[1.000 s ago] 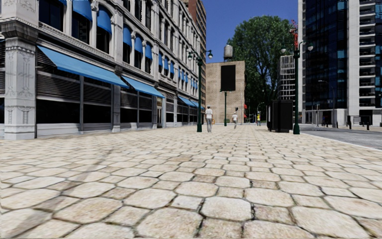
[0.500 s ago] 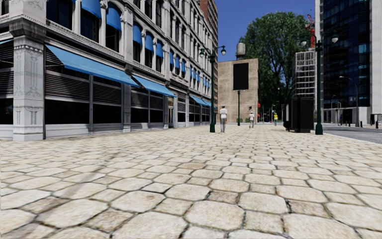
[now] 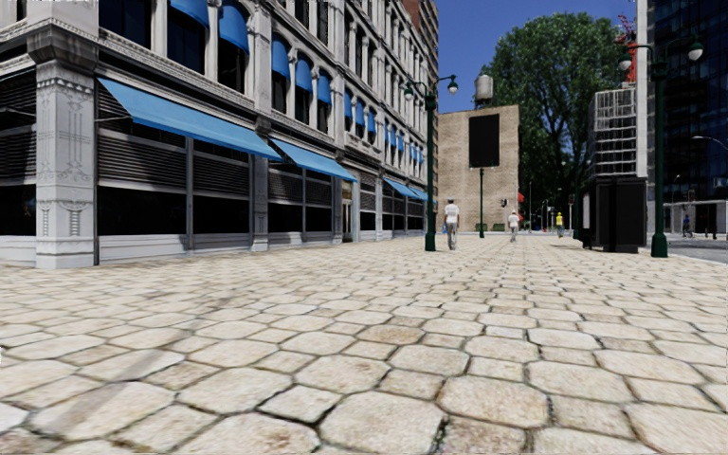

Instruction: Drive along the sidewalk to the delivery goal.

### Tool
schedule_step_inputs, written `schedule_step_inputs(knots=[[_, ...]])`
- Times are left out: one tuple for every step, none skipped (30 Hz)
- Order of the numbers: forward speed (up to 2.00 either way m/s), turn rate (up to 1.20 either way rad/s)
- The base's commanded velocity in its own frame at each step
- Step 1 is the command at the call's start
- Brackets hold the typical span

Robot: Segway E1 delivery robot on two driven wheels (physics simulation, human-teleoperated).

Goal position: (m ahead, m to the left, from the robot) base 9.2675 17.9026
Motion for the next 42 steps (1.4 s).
schedule_step_inputs(knots=[[1.46, 0.53], [1.46, 0.53], [1.49, 0.55], [1.51, 0.56], [1.53, 0.57], [1.53, 0.57], [1.53, 0.57], [1.53, 0.57], [1.53, 0.57], [1.53, 0.57], [1.53, 0.57], [1.53, 0.57], [1.53, 0.57], [1.53, 0.57], [1.53, 0.57], [1.53, 0.57], [1.53, 0.57], [1.53, 0.57], [1.53, 0.57], [1.53, 0.57], [1.53, 0.57], [1.53, 0.57], [1.53, 0.57], [1.53, 0.57], [1.54, 0.57], [1.55, 0.57], [1.55, 0.57], [1.55, 0.57], [1.55, 0.57], [1.55, 0.57], [1.55, 0.57], [1.55, 0.57], [1.55, 0.57], [1.55, 0.57], [1.55, 0.57], [1.55, 0.57], [1.55, 0.57], [1.55, 0.57], [1.55, 0.57], [1.55, 0.57], [1.56, 0.57], [1.56, 0.57]])
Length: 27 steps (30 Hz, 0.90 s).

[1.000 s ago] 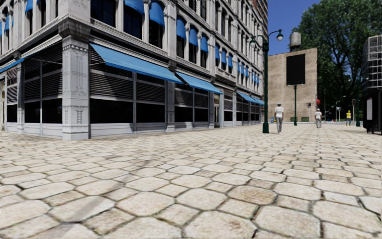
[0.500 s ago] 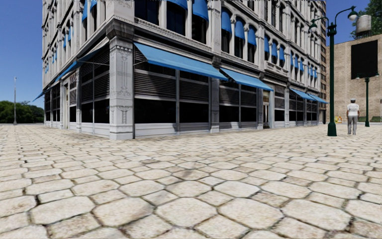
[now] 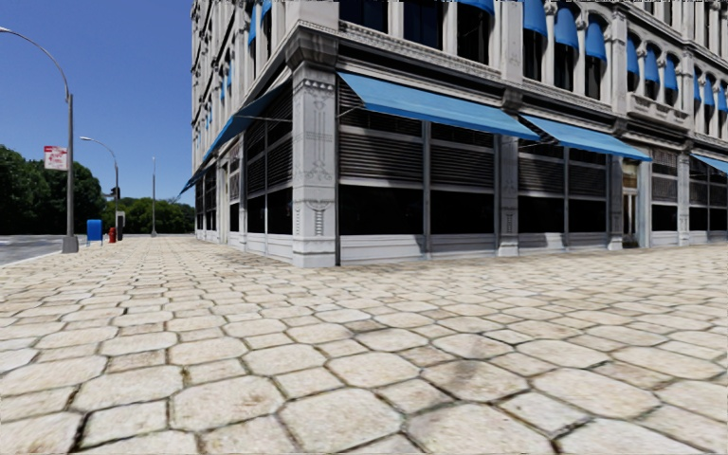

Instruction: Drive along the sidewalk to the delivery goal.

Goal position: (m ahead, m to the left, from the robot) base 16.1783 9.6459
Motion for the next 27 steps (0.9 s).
schedule_step_inputs(knots=[[1.56, 0.57], [1.56, 0.57], [1.56, 0.57], [1.56, 0.57], [1.56, 0.57], [1.56, 0.57], [1.56, 0.57], [1.56, 0.57], [1.56, 0.57], [1.56, 0.57], [1.58, 0.57], [1.59, 0.57], [1.6, 0.57], [1.6, 0.57], [1.62, 0.57], [1.64, 0.57], [1.67, 0.57], [1.67, 0.57], [1.68, 0.57], [1.69, 0.57], [1.69, 0.57], [1.69, 0.57], [1.69, 0.56], [1.69, 0.56], [1.69, 0.56], [1.69, 0.55], [1.69, 0.53]])
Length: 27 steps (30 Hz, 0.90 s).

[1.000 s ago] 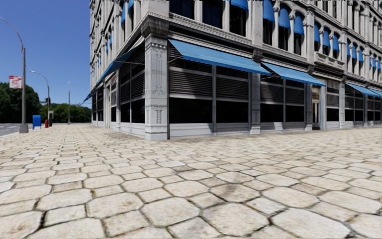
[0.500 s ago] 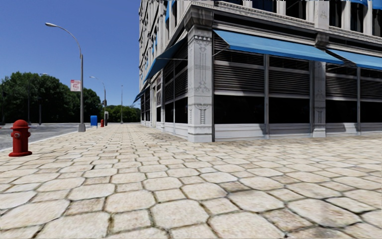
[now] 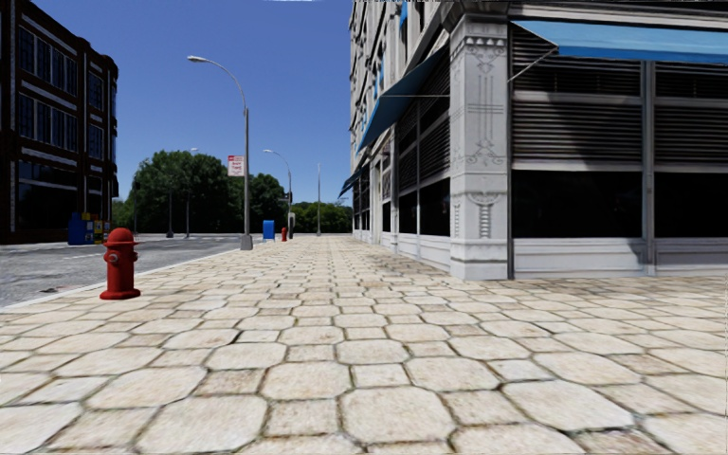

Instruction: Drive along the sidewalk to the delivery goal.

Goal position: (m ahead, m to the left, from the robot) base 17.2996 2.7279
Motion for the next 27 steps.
schedule_step_inputs(knots=[[1.69, 0.51], [1.69, 0.51], [1.69, 0.45], [1.69, 0.28], [1.69, 0.28], [1.69, 0.15], [1.69, 0.0], [1.69, 0.0], [1.69, 0.0], [1.69, 0.0], [1.7, 0.0], [1.71, 0.0], [1.71, 0.0], [1.72, 0.0], [1.73, 0.0], [1.75, 0.0], [1.75, 0.0], [1.76, 0.0], [1.77, 0.0], [1.77, 0.0], [1.83, 0.0], [1.89, 0.0], [1.91, 0.0], [1.91, 0.0], [2.0, 0.0], [2.0, 0.0], [2.0, 0.0]])
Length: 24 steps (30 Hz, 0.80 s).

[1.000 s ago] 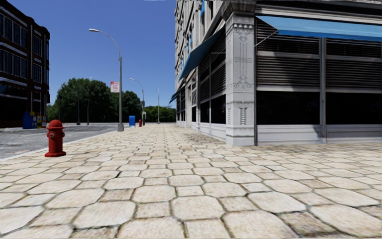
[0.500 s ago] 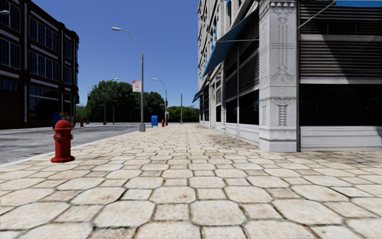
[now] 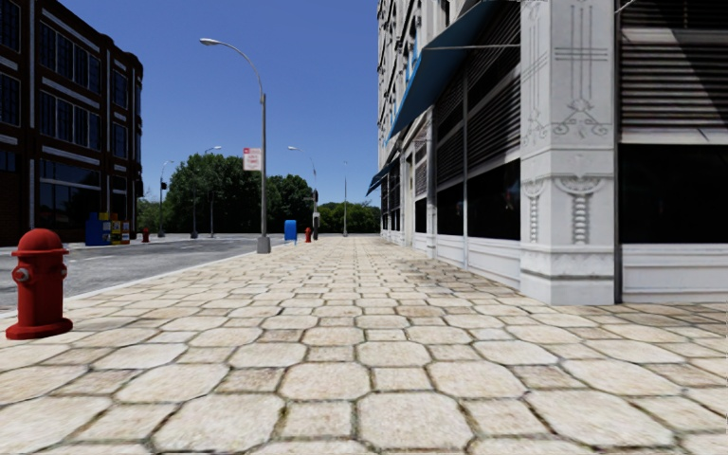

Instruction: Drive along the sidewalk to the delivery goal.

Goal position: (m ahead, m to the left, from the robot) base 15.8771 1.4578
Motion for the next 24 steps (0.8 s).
schedule_step_inputs(knots=[[2.0, 0.0], [2.0, 0.0], [2.0, 0.0], [2.0, 0.0], [2.0, 0.0], [2.0, 0.0], [2.0, 0.0], [2.0, 0.0], [2.0, 0.0], [2.0, 0.0], [2.0, 0.12], [2.0, 0.12], [2.0, 0.22], [2.0, 0.33], [2.0, 0.37], [2.0, 0.37], [2.0, 0.39], [2.0, 0.39], [2.0, 0.39], [2.0, 0.39], [2.0, 0.39], [2.0, 0.4], [2.0, 0.4], [2.0, 0.4]])
